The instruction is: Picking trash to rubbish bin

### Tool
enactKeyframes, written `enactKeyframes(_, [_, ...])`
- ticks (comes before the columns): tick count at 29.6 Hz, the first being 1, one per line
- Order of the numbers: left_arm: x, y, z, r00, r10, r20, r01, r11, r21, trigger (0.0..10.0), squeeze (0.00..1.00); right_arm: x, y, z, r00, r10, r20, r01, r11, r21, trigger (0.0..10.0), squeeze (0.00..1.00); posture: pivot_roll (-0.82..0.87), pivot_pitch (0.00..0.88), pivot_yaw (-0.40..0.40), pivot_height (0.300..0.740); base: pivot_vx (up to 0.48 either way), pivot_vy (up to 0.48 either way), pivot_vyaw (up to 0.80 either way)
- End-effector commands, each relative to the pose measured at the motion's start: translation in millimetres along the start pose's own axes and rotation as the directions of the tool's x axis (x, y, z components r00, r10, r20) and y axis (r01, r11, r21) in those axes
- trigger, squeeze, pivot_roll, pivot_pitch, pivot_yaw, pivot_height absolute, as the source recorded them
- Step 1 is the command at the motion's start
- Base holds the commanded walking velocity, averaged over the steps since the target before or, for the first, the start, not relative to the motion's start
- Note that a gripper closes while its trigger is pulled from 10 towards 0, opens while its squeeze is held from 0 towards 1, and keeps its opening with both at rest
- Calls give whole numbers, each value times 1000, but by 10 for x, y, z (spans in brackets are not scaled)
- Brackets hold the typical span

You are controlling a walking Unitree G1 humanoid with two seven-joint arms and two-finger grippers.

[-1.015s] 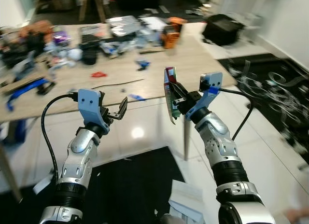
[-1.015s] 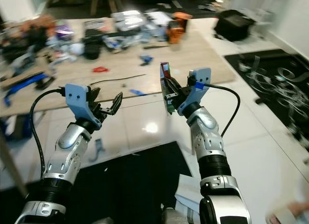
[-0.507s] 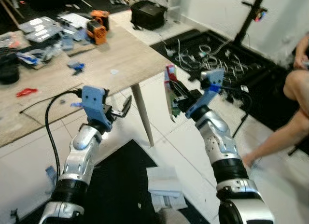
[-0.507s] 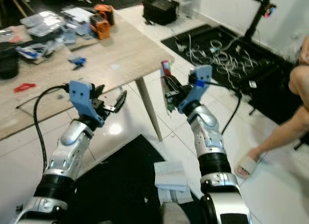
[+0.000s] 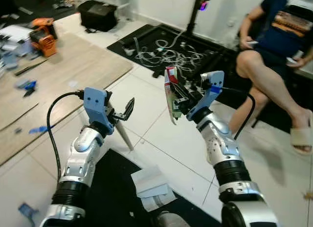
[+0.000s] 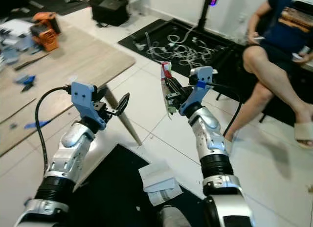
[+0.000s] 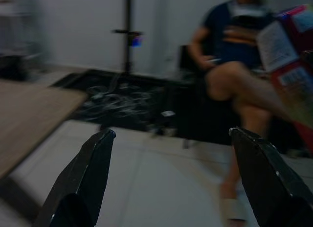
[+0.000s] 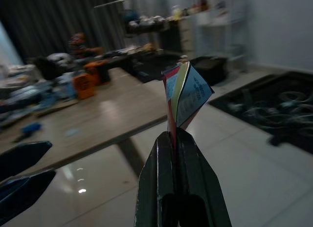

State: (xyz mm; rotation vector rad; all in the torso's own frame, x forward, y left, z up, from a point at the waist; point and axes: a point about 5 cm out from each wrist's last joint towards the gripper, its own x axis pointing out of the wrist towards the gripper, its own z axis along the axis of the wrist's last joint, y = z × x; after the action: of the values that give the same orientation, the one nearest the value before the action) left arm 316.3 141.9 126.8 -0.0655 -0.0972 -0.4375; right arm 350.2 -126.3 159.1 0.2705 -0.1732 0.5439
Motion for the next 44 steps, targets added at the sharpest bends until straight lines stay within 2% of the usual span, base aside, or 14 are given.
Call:
enactKeyframes(1, [-23,5,-49,1000,1,-17,-1,1000,-10,10000,0,-11,9,-20,1000,0,-5,0,1000,11,10000,0,31,0,-30,740,0,0,-800])
enactKeyframes(25, [-10,6,-40,1000,-2,-20,2,1000,-7,10000,0,-8,6,-13,1000,0,-3,0,1000,15,10000,0,29,0,-29,740,0,0,-800])
enactKeyframes(44, [-4,-2,-51,999,-11,-35,11,1000,2,10000,0,-13,6,3,1000,-3,9,3,1000,9,10000,0,27,0,-28,740,0,-304,0])
